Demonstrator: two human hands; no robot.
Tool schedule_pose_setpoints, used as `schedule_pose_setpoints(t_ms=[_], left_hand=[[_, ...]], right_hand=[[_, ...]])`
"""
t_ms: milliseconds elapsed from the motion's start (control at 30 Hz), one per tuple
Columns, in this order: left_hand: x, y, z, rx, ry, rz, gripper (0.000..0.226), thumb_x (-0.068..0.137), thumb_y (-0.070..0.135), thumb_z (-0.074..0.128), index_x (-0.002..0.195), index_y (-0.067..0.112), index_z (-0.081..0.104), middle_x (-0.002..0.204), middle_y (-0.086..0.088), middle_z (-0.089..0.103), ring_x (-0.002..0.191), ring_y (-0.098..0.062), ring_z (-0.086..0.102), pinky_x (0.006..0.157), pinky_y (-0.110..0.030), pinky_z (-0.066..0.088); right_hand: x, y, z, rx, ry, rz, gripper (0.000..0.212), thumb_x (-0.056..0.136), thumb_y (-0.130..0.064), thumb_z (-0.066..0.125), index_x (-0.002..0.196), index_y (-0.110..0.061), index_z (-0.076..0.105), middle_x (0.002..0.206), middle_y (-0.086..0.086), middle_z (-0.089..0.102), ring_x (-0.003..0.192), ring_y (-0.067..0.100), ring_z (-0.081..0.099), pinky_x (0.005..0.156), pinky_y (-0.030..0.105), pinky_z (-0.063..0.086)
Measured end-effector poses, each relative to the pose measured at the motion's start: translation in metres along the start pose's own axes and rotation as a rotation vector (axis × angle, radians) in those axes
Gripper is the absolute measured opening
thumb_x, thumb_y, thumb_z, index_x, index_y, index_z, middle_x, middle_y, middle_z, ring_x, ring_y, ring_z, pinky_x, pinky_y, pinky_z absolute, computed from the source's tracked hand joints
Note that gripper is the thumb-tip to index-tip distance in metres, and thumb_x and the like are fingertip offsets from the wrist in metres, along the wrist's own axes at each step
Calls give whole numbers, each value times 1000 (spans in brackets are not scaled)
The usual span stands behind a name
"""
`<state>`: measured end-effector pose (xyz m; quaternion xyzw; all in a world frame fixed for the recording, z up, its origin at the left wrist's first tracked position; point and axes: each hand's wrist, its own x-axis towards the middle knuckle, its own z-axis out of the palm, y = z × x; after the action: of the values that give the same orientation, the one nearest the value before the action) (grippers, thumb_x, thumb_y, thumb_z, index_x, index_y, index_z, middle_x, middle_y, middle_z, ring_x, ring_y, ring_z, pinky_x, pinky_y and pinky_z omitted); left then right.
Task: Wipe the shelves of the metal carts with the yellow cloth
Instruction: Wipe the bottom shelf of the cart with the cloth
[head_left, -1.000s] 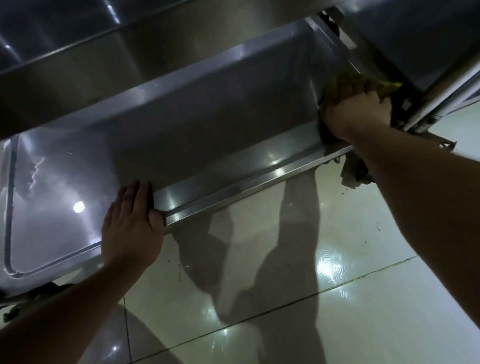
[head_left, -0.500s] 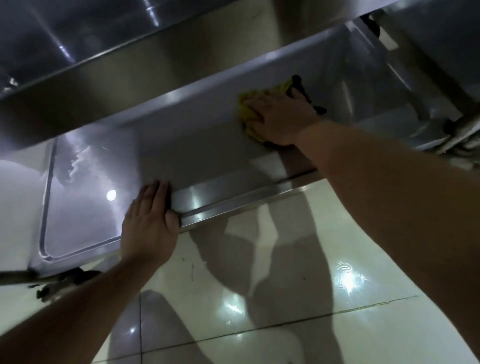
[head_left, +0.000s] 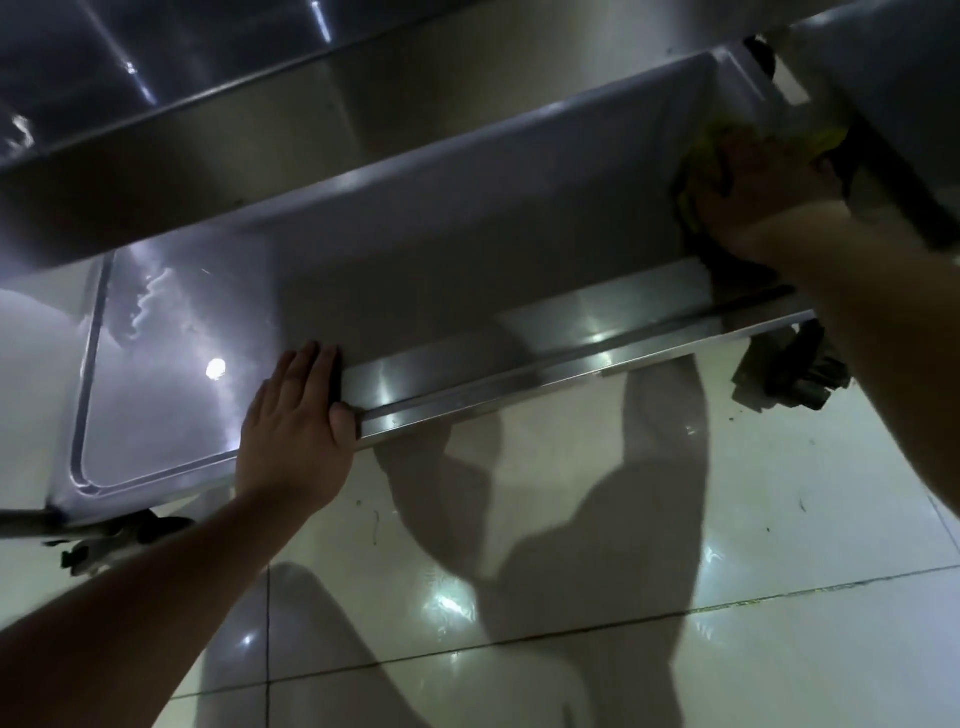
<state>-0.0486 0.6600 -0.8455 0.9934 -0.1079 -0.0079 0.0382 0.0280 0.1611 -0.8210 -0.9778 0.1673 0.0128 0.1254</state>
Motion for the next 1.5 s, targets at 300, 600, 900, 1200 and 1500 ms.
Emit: schedule_pose_setpoints(t_ms=[300,600,900,1200,1500], left_hand=[[-1,0,-1,13,-18,22,65,101,36,23,159,9,35,162,-19,37,152,-38,30,121,-57,32],[2,1,-5,-17,-73,2,69,99,38,22,160,9,34,163,-18,36,152,-39,30,120,-57,31],[3,2,-12,-7,-194,-5,67,107,42,22,166,14,9,173,-13,12,159,-34,11,127,-50,17],[9,-25,-59,-238,-340,6,58,101,39,33,148,9,49,153,-15,48,139,-38,46,112,-46,42],[-75,-84,-112,-181,-443,108,54,99,41,33,145,22,55,142,-4,56,123,-32,59,100,-44,51]], right_hand=[[-119,7,17,-129,80,-363,55,101,-64,33,142,-32,51,143,-2,59,129,30,51,100,48,38],[-126,-14,25,-229,188,-10,42,104,-53,37,119,-19,57,125,12,61,110,41,52,91,52,40],[-166,-147,16,-257,-171,-466,53,101,-63,32,130,-29,61,132,-1,60,114,33,55,92,46,48],[-190,-276,17,-95,-603,-537,49,104,-56,42,127,-19,64,126,8,62,121,30,59,105,41,45],[-274,-313,10,35,-915,-311,43,103,-57,41,100,-20,64,107,7,66,101,25,62,86,34,45]])
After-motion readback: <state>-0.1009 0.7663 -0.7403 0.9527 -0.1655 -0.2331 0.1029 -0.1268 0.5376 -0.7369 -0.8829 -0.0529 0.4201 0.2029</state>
